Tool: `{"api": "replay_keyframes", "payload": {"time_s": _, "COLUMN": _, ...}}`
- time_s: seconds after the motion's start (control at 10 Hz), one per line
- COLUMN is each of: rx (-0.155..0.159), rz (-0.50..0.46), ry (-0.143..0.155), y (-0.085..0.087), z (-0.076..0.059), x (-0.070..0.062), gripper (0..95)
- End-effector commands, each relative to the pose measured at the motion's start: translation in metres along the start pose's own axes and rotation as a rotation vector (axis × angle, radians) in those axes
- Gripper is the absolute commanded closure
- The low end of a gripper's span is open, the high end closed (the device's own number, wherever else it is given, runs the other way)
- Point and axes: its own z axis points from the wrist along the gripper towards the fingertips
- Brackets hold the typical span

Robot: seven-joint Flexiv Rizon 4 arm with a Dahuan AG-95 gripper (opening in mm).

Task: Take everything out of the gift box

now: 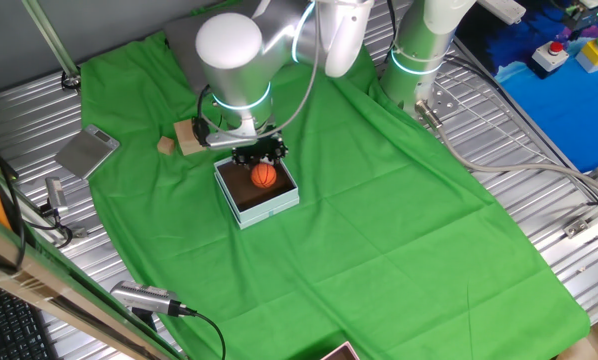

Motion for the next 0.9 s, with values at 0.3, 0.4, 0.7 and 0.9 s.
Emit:
{"api": "replay_keyframes", "payload": {"time_s": 0.3, "rx": -0.007, "rz": -0.003, "ry": 0.004, "y": -0.007, "z": -0.006, "x": -0.005, "gripper": 38.0}}
{"api": "replay_keyframes", "payload": {"time_s": 0.4, "rx": -0.007, "rz": -0.001, "ry": 0.003, "y": -0.007, "z": -0.005, "x": -0.007, "gripper": 38.0}}
{"api": "replay_keyframes", "payload": {"time_s": 0.7, "rx": 0.001, "rz": 0.014, "ry": 0.007, "y": -0.006, "z": -0.002, "x": -0.015, "gripper": 38.0}}
{"api": "replay_keyframes", "payload": {"time_s": 0.9, "rx": 0.005, "rz": 0.008, "ry": 0.003, "y": -0.008, "z": 0.002, "x": -0.014, "gripper": 38.0}}
